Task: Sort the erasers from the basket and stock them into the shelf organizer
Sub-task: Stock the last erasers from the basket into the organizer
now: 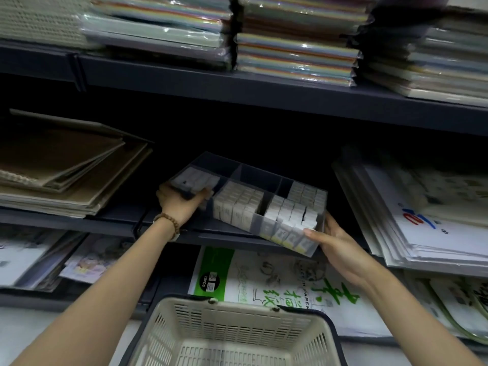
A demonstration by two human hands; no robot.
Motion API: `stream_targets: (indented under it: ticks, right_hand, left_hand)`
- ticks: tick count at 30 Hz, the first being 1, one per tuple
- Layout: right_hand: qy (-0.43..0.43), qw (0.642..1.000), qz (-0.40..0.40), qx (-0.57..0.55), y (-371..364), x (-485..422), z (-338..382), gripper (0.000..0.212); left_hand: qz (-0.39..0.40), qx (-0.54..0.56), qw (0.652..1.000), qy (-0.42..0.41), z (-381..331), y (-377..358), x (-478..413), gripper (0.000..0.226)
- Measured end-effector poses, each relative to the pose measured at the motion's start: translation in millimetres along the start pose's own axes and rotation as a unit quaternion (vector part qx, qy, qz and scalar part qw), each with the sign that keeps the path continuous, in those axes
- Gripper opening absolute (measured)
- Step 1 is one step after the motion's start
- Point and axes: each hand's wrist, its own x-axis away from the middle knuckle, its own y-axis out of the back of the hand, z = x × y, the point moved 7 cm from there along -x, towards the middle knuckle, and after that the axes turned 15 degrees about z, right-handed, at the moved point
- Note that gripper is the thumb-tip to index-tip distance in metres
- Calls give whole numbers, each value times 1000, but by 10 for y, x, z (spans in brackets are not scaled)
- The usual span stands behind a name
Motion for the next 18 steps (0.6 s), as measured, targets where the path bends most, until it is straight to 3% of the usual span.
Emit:
stream_targets:
  ticks: [5, 10, 14, 18]
  right_hand:
    - [4, 998, 54, -30, 71, 163, 8, 61]
    - [2, 991, 24, -131, 201, 282, -35, 62]
    - [-21, 998, 5, -53, 164, 308, 23, 56]
    - [-60, 996, -14, 66, 151, 359, 169, 73]
  left_hand:
    - [-87, -42, 995, 25, 66, 4, 734, 109]
    - [-148, -61, 985, 66, 185, -122, 1335, 113]
    - [-158, -88, 981, 73, 192, -176, 1460, 113]
    - [-148, -77, 985, 49, 206, -89, 1441, 95]
